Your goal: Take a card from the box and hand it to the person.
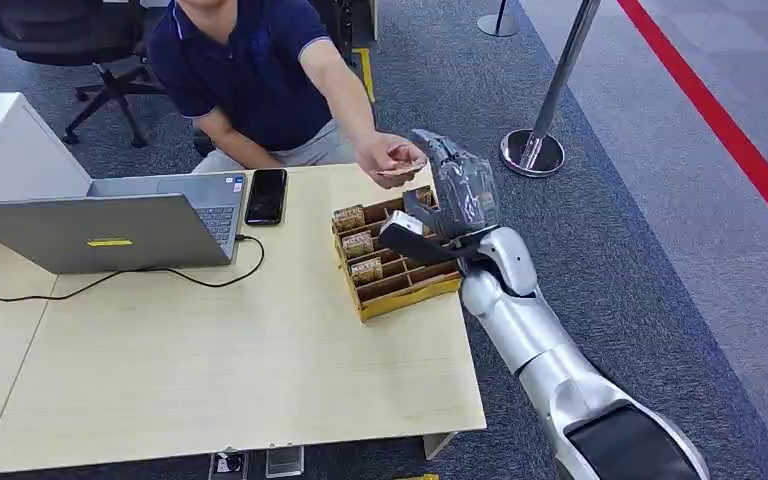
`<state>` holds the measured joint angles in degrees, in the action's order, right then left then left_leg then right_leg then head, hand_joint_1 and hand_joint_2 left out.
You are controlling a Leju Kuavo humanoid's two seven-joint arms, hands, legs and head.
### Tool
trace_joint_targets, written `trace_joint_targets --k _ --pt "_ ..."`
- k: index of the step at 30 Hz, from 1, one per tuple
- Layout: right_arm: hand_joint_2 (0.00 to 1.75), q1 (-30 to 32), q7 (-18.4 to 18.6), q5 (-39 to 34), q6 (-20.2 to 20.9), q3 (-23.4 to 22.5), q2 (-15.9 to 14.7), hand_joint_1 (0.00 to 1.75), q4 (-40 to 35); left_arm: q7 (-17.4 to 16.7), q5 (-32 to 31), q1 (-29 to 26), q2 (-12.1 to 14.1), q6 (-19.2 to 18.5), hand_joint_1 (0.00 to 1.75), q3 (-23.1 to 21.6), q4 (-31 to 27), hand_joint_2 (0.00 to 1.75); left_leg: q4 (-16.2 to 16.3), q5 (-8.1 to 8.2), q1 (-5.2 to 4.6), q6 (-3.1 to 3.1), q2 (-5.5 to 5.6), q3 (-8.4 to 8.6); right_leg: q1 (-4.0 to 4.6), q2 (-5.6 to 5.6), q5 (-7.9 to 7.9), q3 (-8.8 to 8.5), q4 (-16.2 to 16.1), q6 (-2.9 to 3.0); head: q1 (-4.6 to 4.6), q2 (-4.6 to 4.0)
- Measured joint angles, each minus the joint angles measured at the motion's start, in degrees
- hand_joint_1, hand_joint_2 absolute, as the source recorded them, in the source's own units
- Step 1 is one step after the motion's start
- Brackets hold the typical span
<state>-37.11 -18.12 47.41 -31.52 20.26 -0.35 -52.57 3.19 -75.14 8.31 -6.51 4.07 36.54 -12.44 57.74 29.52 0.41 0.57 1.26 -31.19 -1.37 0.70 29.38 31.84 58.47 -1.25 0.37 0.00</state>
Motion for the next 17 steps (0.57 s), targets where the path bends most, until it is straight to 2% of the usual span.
trace_joint_targets --k 17 --pt "1.75 1.57 0.81 0.13 -1.20 -3.85 -1.46 0.00 -0.96 0.15 0.09 -0.02 -0.13 0.15 0.00 0.02 0.02 0.00 0.00 0.00 0.00 0.00 0.01 -0.01 0.00 -0.01 0.00 0.02 -0.02 0.00 -0.04 0.00"
